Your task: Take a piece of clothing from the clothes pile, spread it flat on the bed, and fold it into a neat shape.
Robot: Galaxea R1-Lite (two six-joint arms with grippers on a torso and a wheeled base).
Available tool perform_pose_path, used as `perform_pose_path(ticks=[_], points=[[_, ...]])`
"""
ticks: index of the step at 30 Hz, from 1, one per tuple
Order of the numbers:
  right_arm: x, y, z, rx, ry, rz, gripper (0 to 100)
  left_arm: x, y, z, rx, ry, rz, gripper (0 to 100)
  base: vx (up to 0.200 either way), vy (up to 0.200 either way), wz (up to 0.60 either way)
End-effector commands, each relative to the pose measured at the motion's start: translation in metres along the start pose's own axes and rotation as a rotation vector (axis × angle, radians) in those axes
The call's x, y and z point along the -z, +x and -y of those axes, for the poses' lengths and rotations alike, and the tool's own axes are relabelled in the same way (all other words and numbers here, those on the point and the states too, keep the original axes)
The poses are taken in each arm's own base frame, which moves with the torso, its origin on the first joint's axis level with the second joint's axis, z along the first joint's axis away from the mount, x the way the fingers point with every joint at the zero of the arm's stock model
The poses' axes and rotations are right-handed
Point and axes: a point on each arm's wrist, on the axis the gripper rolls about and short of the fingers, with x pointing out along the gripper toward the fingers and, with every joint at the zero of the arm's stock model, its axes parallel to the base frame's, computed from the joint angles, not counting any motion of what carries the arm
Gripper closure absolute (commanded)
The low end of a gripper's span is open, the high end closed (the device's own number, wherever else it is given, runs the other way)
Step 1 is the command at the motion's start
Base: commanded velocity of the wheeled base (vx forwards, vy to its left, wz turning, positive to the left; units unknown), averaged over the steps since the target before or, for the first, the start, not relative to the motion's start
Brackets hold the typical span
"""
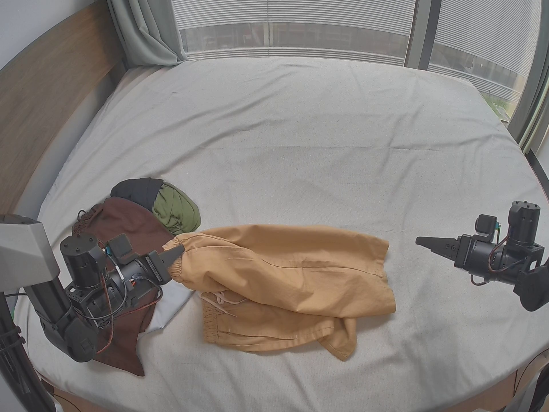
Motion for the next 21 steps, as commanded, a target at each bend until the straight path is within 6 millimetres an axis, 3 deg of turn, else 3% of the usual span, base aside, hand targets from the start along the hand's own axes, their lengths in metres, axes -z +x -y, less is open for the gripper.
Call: perform_pose_path(ticks=[1, 21], points=[[0.015, 0.02, 0.021, 0.023, 0.043, -0.055, 0, 0.0, 0.0, 0.0, -0.001, -0.001, -0.001, 100, 0.0, 0.0, 0.0], [0.031, 0.076, 0.047, 0.052, 0.066, -0.079, 0, 0.0, 0.0, 0.0, 0.002, 0.0, -0.002, 100, 0.0, 0.0, 0.0]])
